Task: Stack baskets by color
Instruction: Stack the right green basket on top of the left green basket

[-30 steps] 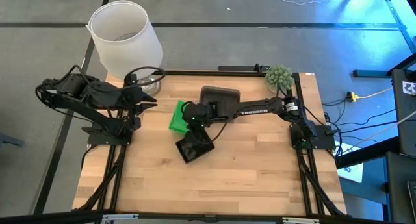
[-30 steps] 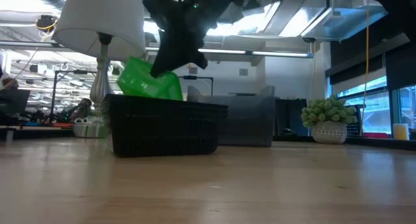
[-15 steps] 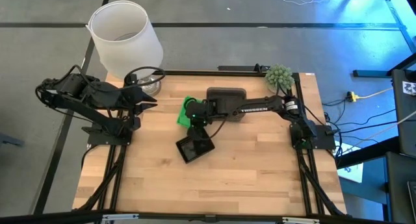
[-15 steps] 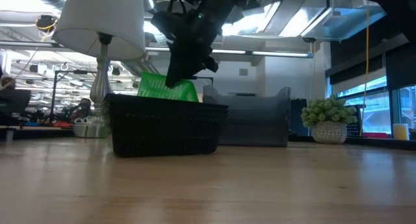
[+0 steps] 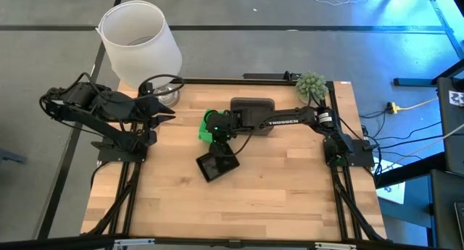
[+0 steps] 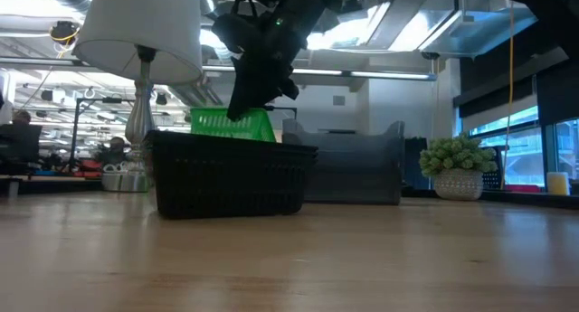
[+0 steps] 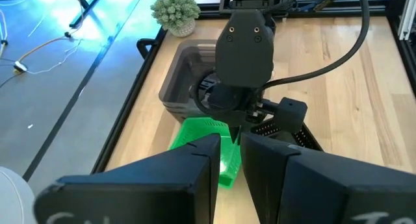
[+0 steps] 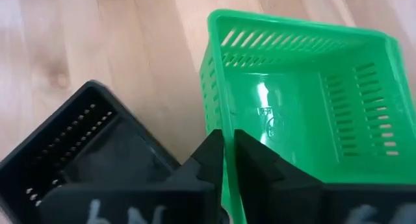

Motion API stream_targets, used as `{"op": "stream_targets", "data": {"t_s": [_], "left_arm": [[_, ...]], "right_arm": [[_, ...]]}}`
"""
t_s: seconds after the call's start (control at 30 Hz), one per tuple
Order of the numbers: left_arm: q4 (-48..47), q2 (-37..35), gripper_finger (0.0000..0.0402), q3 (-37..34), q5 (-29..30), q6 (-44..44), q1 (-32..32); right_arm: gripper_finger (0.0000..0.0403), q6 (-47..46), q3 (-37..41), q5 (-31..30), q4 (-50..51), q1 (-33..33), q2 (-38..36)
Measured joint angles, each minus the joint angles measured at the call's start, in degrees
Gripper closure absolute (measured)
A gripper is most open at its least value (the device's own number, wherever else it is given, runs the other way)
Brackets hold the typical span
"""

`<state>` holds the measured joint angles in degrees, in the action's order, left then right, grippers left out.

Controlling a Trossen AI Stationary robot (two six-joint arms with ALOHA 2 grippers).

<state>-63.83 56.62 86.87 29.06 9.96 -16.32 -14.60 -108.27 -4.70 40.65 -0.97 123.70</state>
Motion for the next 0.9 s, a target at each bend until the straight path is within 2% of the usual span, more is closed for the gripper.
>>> {"op": "stream_targets", "data": {"t_s": [0.13, 0.23, 0.63, 0.9], "left_arm": [[0.0, 0.0, 0.0347, 0.0, 0.0, 0.0, 0.0], [0.0, 0.0, 0.0347, 0.0, 0.0, 0.0, 0.0], [0.0, 0.0, 0.0347, 0.0, 0.0, 0.0, 0.0], [0.0, 0.0, 0.0347, 0.0, 0.0, 0.0, 0.0]], "right_arm": [[0.0392, 0.1, 0.0, 0.7, 0.0, 0.0, 0.0], [0.0391, 0.3, 0.0, 0.6, 0.0, 0.0, 0.0], [0.0397, 5.9, 0.1, -7.9, 0.4, 1.7, 0.0], [0.0397, 9.7, 0.1, -10.7, -0.3, 2.6, 0.0]]}}
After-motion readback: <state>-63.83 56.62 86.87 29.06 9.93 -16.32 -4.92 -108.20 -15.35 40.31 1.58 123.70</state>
